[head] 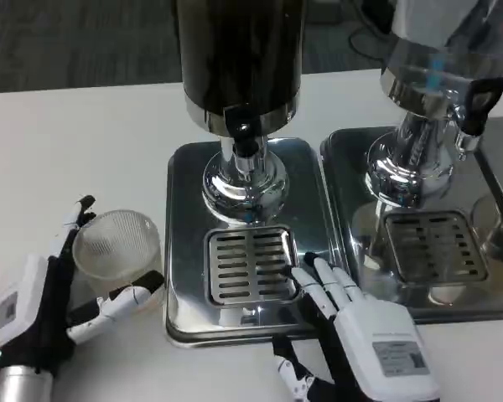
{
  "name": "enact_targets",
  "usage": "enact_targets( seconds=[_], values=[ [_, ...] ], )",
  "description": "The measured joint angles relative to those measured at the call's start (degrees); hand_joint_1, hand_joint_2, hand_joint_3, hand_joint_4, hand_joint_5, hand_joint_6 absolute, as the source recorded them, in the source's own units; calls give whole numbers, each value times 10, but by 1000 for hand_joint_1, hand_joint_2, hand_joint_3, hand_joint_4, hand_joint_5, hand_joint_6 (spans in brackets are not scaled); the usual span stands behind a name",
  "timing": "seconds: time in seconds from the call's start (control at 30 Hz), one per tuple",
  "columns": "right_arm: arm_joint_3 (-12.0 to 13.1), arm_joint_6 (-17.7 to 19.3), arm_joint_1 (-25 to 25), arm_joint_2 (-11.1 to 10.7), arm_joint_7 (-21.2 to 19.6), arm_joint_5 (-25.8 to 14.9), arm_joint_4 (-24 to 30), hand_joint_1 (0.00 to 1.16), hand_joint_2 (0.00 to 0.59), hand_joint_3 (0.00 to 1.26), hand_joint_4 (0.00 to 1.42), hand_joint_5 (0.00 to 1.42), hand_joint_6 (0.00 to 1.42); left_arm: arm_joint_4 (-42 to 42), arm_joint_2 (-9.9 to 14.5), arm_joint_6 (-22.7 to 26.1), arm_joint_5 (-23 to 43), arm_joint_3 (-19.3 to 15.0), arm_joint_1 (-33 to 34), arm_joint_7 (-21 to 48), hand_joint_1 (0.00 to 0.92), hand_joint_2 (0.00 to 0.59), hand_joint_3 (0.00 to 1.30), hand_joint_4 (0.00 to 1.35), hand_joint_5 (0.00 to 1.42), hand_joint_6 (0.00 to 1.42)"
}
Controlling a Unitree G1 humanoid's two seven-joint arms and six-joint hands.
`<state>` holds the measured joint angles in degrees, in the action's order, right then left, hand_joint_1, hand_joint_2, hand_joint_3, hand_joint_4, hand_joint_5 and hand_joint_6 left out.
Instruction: Grasp the cup under the faucet to collect the drink, then remove the cup.
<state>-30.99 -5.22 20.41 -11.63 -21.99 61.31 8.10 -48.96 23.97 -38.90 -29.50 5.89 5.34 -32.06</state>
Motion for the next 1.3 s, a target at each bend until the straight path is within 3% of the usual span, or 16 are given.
enact_targets(
  seconds=[0.13,0.3,0.93,1.3],
  values=[
    [2,0,0,0,0,-1,6,483,434,156,54,97,270,-12,5,-2,-1,2,10,-3,400,71,321,452,704,762],
    [2,-1,0,0,0,-1,6,483,433,156,54,97,273,-15,4,-4,-10,9,11,-37,448,84,452,612,829,905],
    [10,-1,-5,-3,4,-4,6,484,433,151,54,103,291,-18,-2,3,-57,20,-1,-164,463,89,523,689,905,990],
    [12,-1,-6,-4,5,-5,8,484,434,147,54,110,295,-16,-3,5,-63,21,-1,-178,409,101,527,689,894,981]
  ],
)
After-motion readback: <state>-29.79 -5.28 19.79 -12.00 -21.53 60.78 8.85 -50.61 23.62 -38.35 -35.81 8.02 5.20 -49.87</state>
